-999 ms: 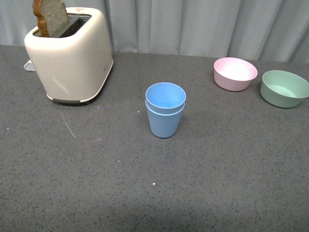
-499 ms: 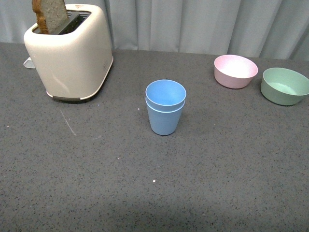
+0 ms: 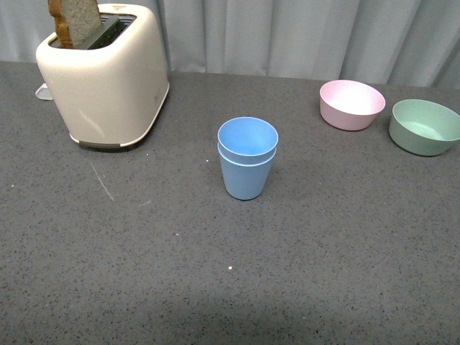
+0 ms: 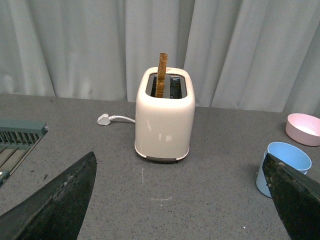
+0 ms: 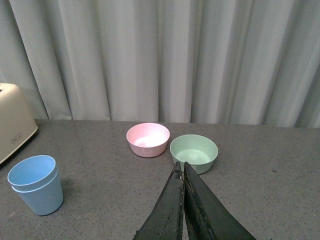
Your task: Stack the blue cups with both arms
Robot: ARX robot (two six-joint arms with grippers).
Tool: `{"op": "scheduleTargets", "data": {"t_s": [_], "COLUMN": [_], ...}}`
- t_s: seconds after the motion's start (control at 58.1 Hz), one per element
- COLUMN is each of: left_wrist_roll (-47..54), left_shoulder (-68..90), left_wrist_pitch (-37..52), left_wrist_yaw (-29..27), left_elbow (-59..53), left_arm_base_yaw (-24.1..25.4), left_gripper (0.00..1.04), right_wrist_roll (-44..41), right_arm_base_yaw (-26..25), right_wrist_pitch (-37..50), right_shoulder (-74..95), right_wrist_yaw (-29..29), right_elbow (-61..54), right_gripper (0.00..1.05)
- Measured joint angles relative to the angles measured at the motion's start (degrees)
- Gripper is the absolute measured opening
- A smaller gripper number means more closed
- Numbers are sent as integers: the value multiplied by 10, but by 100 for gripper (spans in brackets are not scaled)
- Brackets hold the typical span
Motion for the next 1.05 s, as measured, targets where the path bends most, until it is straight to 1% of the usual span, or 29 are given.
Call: {"op": "scheduleTargets", "data": {"t_s": [0.017,0.034,0.189,0.224,0.31,0.327,0.344,0.413,0.465,0.499,0.568,0.603,0.654,0.706,0.74,0.775,0.844,1.05], "left_wrist_roll": [0,0,0,0,0,0,0,0,0,0,0,0,0,0,0,0,0,0], "left_shoulder": [0,0,0,0,0,0,0,0,0,0,0,0,0,0,0,0,0,0], "left_wrist_pitch": [0,0,0,0,0,0,0,0,0,0,0,0,0,0,0,0,0,0], "left_wrist_yaw": [0,-1,0,0,0,0,0,0,0,0,0,0,0,0,0,0,0,0], "left_elbow": [0,0,0,0,0,0,0,0,0,0,0,0,0,0,0,0,0,0], "left_arm_base_yaw": [0,0,0,0,0,0,0,0,0,0,0,0,0,0,0,0,0,0], "left_gripper": [98,98,98,98,98,98,98,98,98,98,98,98,98,98,98,98,98,98], "right_wrist_roll": [0,0,0,-1,-1,-1,-1,-1,-1,-1,-1,-1,-1,-1,-1,0,0,0], "right_arm_base_yaw": [0,0,0,0,0,0,0,0,0,0,0,0,0,0,0,0,0,0], "right_wrist_pitch": [-22,-26,-30,-30,-30,-30,-30,-30,-30,-30,-30,-30,-30,-30,-30,-30,-30,-30], "right_shoulder": [-19,-29,-43,-43,-43,-43,-44,-44,-44,-44,-44,-44,-44,-44,-44,-44,-44,-44], "right_wrist_yaw": [-1,-1,-1,-1,-1,-1,-1,-1,-1,-1,-1,-1,-1,-1,-1,-1,-1,-1], "right_elbow": [0,0,0,0,0,0,0,0,0,0,0,0,0,0,0,0,0,0], "right_gripper": [1,1,1,4,20,21,27,41,48,55,66,73,80,91,96,97,94,95]}}
